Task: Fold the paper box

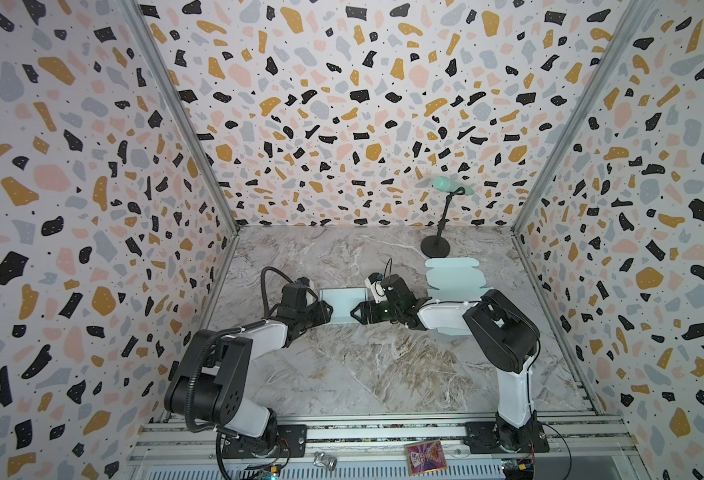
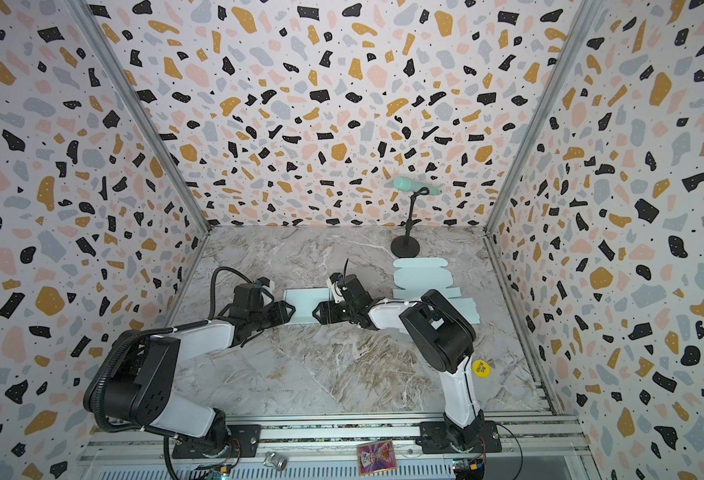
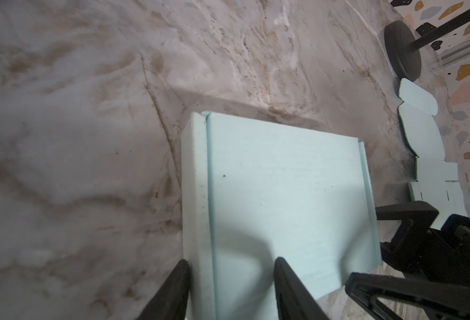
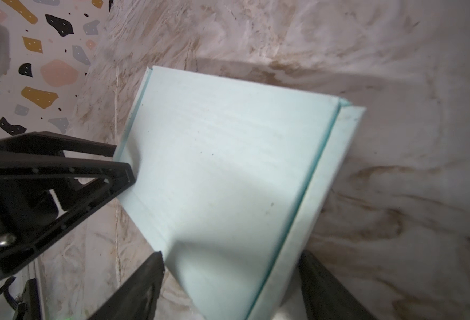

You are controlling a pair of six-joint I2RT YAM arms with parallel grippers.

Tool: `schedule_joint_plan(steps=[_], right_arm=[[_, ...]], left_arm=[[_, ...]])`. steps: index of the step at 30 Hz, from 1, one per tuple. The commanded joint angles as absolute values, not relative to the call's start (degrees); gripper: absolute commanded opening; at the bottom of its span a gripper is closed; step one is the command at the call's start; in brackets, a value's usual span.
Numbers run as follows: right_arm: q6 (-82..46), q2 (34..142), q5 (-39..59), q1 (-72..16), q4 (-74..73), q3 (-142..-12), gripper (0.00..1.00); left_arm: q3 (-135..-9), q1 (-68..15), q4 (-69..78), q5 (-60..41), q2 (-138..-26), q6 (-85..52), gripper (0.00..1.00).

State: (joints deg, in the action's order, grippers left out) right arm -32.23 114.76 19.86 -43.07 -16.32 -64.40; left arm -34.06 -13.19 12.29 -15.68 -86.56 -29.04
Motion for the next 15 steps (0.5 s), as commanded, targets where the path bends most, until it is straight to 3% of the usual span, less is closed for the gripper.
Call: schedule_joint_plan(steps=[1, 15], right_arm=[[-30.9, 114.8, 21.3, -43.6, -15.6, -67.3, 0.78], [-33.9, 109.9, 20.2, -42.1, -19.3, -61.5, 0.85]], left_arm=[[-33.7, -13.4, 13.7, -16.0, -85.2, -29.8, 0.51], [-33.5, -9.6, 8.5, -11.0, -79.5, -29.5, 0.7]])
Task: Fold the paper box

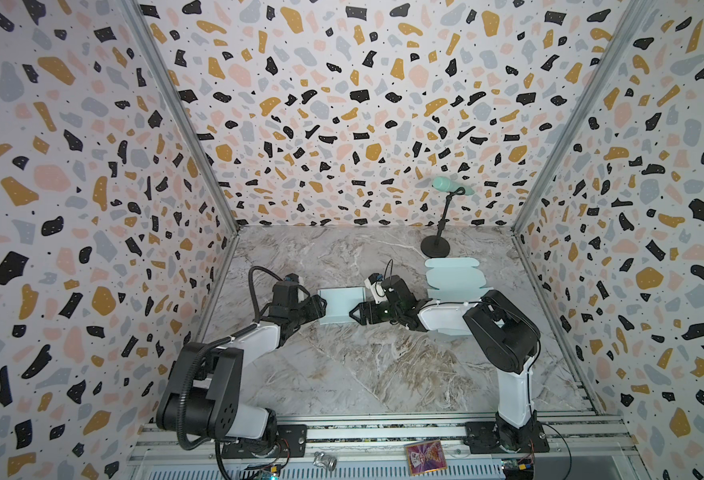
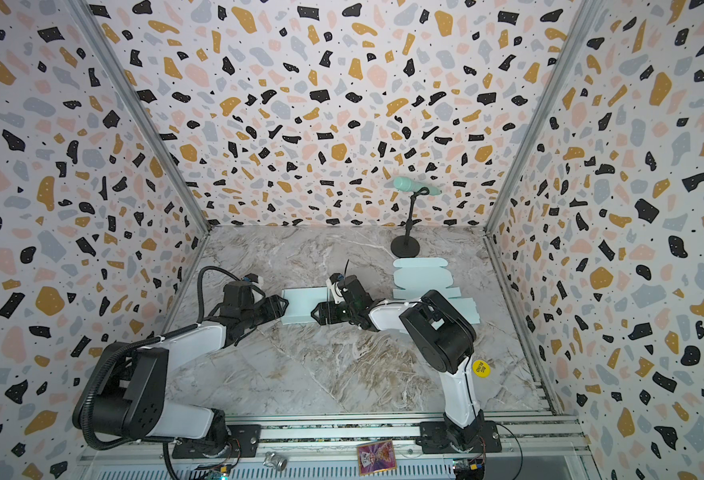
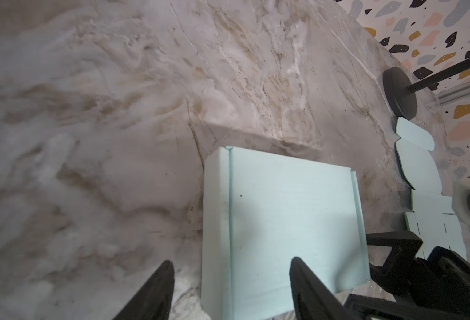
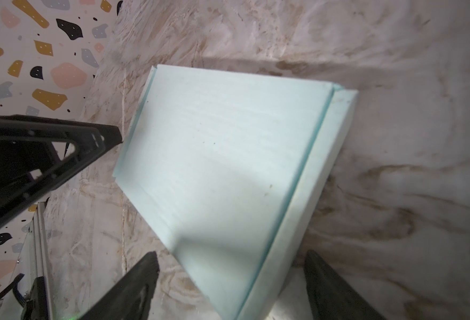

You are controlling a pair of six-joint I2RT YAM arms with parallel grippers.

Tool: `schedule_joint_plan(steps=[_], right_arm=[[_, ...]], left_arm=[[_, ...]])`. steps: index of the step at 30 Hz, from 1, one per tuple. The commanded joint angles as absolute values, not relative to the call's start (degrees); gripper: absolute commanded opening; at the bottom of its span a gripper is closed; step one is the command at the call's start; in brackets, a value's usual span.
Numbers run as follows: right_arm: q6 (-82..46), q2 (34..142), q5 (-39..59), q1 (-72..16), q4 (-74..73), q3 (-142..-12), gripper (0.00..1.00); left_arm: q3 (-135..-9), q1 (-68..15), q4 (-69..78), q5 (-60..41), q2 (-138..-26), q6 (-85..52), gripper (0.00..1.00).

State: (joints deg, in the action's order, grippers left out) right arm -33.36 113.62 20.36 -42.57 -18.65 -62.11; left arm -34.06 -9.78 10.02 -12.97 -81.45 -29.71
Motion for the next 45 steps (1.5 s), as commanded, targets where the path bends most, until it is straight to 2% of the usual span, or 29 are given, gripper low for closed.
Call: schedule_joint_plan(steps=[1, 8, 20, 28, 34, 45], right_arm=[[-33.7, 109.3, 20.0, -42.1, -19.0, -61.5, 0.85], [-32.7, 102.3, 18.8, -42.3, -18.5, -59.1, 0.88], [-29.4, 87.2, 12.8, -42.7, -12.8, -49.3, 0.9], [-27.0, 77.8, 7.7, -42.1, -8.7, -42.7, 0.92], [-26.1, 71.8, 4.6, -41.5, -8.1, -38.1, 0.94], [-26.1, 69.2, 4.5, -40.1, -9.2, -35.0, 0.95]], left_arm=[[-33.4, -9.6, 8.0, -10.7, -78.8, -29.3, 0.71], [-30.5, -12.3, 4.2, -9.5, -70.8, -29.9, 0.73], [-26.4, -31.9, 5.3, 0.2, -62.0, -41.1, 0.75], [-28.3, -39.0, 12.8, 2.3, -69.9, -45.3, 0.75], [-31.1, -39.2, 14.0, 3.5, -75.8, -44.6, 0.74], [-37.5, -38.6, 14.0, 7.9, -84.3, -42.6, 0.76]])
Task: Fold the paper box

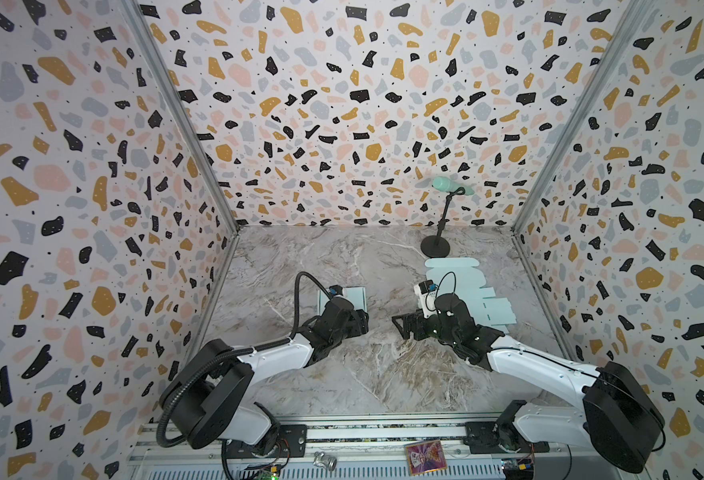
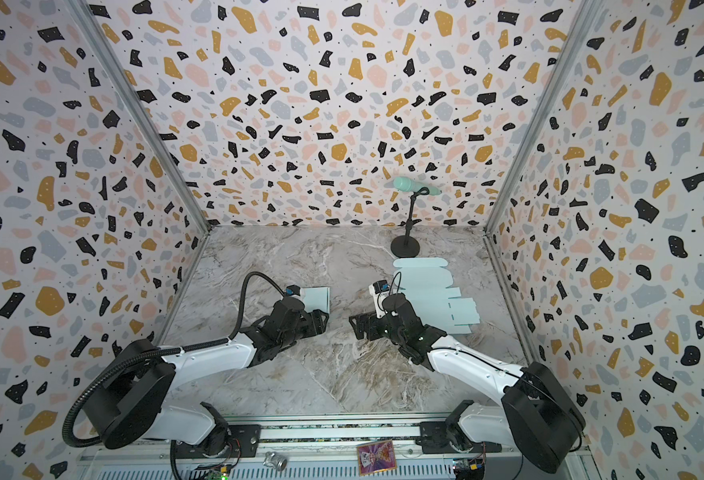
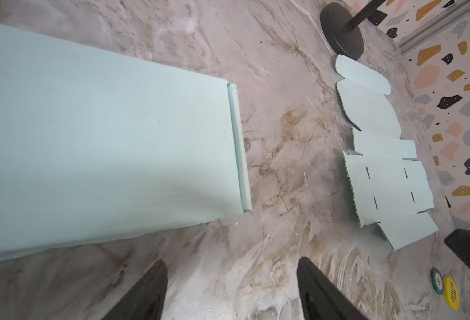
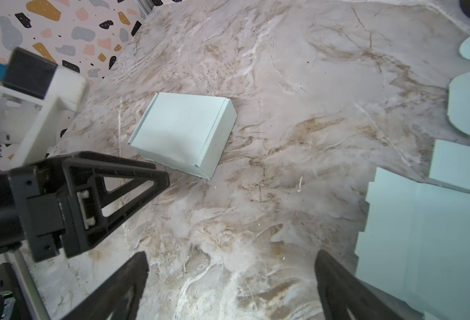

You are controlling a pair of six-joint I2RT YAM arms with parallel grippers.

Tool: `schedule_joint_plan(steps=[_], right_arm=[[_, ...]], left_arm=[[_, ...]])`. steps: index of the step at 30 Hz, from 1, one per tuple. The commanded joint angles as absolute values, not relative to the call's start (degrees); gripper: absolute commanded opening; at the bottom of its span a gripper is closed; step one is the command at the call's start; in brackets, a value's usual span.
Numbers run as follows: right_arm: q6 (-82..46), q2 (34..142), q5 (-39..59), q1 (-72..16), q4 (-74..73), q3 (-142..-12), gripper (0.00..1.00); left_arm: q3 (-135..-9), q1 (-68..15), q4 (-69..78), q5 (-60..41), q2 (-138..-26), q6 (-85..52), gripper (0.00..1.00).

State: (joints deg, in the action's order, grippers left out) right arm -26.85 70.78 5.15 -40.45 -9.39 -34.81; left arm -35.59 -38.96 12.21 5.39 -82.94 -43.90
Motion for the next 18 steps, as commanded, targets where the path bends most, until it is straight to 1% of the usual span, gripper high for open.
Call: schedule_joint_plan(steps=[1, 18], right_arm=[[-25.9, 69.1, 4.6, -39.9, -9.2, -35.0, 0.95], [-25.6, 69.5, 5.7, -37.5, -9.6, -35.4, 0.95]], left_arm=[[-38.2, -38.5, 14.0, 7.7, -85.1, -42.3, 0.76], [-41.2, -32.9, 18.5, 5.1, -92.9, -40.9, 0.75]])
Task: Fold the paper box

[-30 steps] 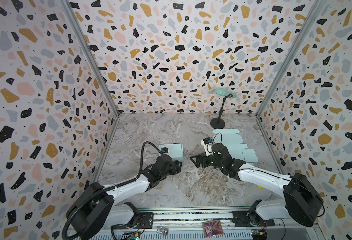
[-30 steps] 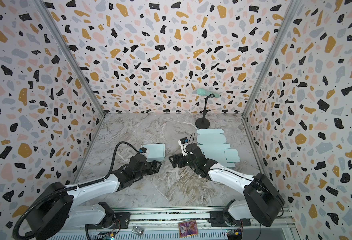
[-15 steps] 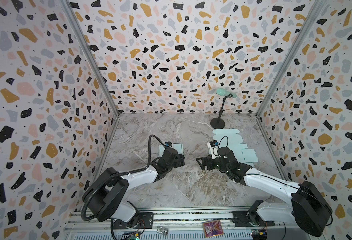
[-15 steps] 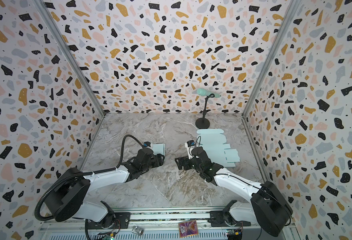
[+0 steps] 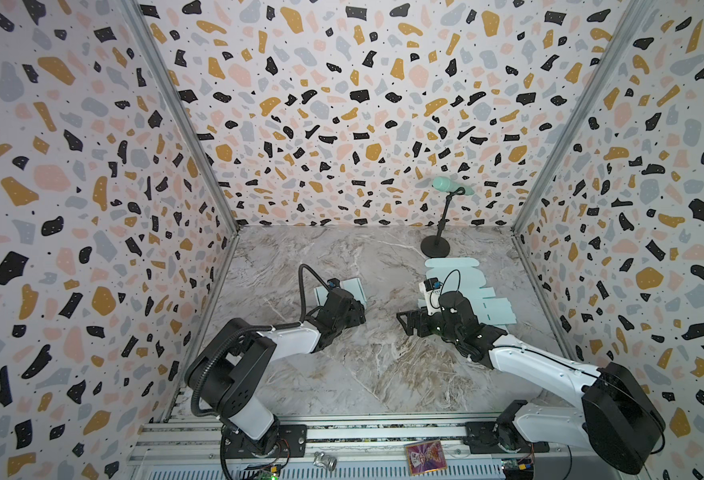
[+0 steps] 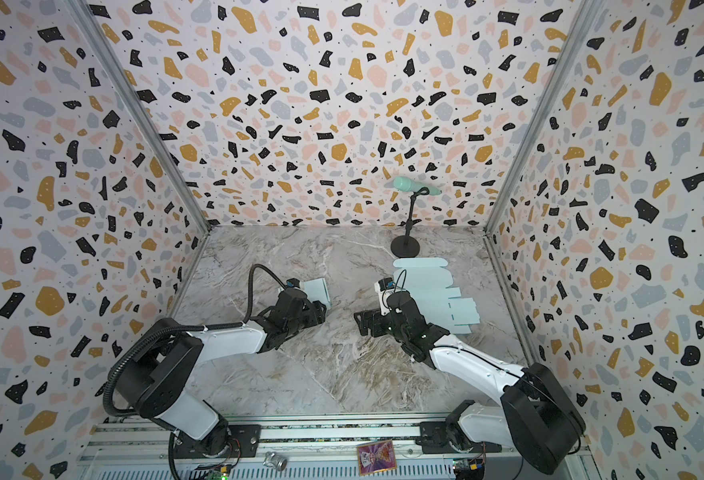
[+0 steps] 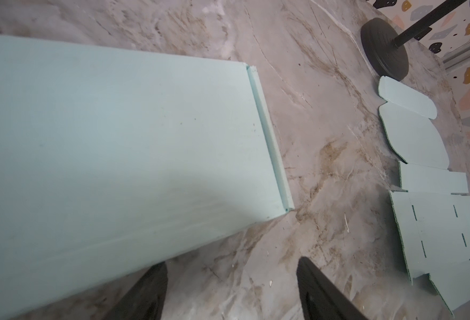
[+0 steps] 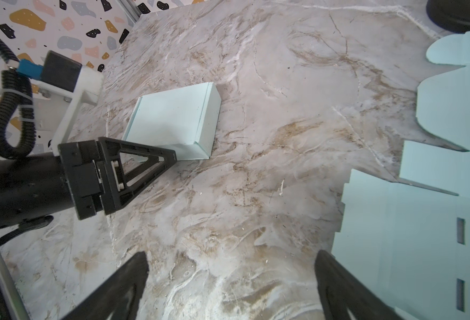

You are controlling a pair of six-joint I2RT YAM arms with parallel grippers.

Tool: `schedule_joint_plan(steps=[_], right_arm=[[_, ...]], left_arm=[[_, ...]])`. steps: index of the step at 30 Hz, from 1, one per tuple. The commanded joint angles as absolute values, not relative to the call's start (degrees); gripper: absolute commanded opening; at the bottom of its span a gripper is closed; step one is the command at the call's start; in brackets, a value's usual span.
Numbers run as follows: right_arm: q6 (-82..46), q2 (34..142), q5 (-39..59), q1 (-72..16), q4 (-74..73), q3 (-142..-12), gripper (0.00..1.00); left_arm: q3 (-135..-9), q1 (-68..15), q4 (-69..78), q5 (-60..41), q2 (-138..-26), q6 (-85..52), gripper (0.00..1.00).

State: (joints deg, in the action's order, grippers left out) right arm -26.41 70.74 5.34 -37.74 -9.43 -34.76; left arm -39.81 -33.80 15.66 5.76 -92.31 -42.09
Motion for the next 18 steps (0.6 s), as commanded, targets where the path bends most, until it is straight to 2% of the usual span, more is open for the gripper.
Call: schedule_joint_plan(steps=[1, 18], right_arm=[[-25.6, 69.7, 5.8, -37.5, -9.6, -35.5, 0.95], [-25.6, 71.4, 6.0, -37.4, -9.2, -37.9, 0.95]], left_arm=[[-41.2, -32.5, 18.7, 5.0, -93.1, -40.9, 0.75], [-41.5, -23.7, 20.4, 3.2, -95.9, -37.5, 0.75]])
